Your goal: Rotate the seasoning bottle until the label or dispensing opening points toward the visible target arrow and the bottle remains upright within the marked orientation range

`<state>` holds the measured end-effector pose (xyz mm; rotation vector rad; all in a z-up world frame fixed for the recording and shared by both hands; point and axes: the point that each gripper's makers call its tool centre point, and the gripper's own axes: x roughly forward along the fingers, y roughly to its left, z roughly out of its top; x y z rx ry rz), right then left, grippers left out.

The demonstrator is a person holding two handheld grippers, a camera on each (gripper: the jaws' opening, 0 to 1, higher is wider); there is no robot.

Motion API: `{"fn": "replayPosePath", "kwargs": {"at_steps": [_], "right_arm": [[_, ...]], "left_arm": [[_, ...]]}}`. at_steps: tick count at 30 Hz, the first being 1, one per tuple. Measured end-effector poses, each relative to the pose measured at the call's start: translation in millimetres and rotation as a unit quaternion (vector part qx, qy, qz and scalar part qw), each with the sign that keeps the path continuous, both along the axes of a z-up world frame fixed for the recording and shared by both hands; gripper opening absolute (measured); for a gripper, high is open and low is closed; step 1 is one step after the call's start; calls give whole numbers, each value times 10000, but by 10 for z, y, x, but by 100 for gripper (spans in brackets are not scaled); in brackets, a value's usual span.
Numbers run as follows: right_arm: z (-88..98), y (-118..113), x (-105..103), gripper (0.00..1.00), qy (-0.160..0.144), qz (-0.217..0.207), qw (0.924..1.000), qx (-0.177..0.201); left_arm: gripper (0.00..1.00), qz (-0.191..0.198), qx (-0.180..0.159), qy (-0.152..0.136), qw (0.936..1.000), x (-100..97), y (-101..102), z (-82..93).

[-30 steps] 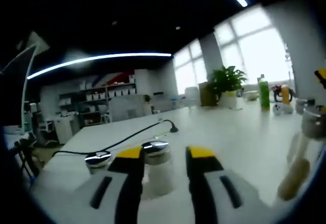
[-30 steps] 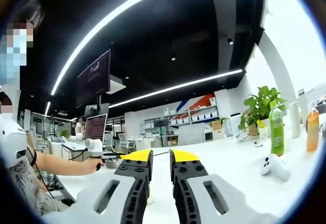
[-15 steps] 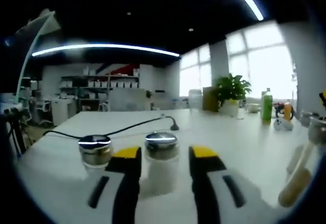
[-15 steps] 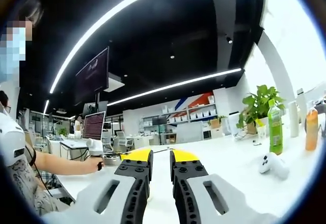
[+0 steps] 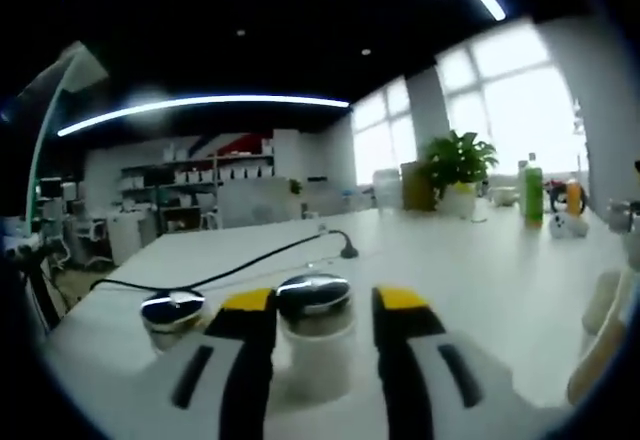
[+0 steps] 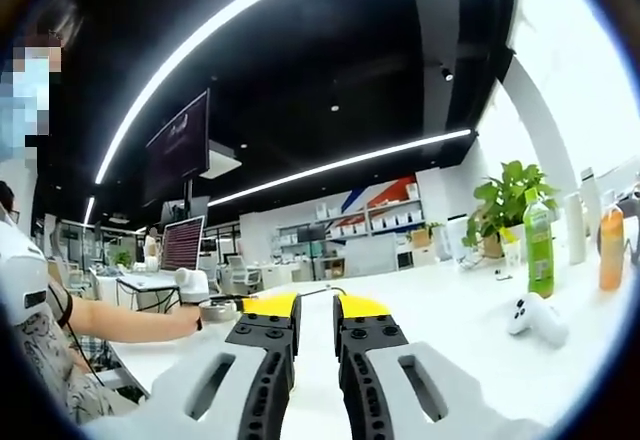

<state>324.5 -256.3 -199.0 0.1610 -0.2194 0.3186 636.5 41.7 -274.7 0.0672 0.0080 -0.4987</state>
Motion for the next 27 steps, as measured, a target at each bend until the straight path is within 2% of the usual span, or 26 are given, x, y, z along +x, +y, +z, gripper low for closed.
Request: {"fn": "replayPosePath", "kwargs": {"at_steps": [3,5,7,10,14,19,27], "right_arm": [[-23,14,13,11,28,29,10000,-18],[-41,8,22,11,53,26,10000,-30],[-54,-4,28,11,71,19,10000,-25],[-58,-25,31,11,71,24,10000,52],[-76,-18,39,8,103,87,9998,142],[-94,-7,38,7,141,97,9998,85],[-93,-9,42,7,149,108,9998,93]], "left_arm": [[38,48,-56,7,10000,58,23,1],[36,87,-188,125,9997,90,48,-23],[34,79,-136,83,9998,91,48,-21],[33,72,172,-63,9998,83,41,-10],[33,-30,110,38,9999,99,49,-4],[32,-169,161,-22,9997,90,36,-16],[32,-458,233,53,9987,-22,-59,-14]]}}
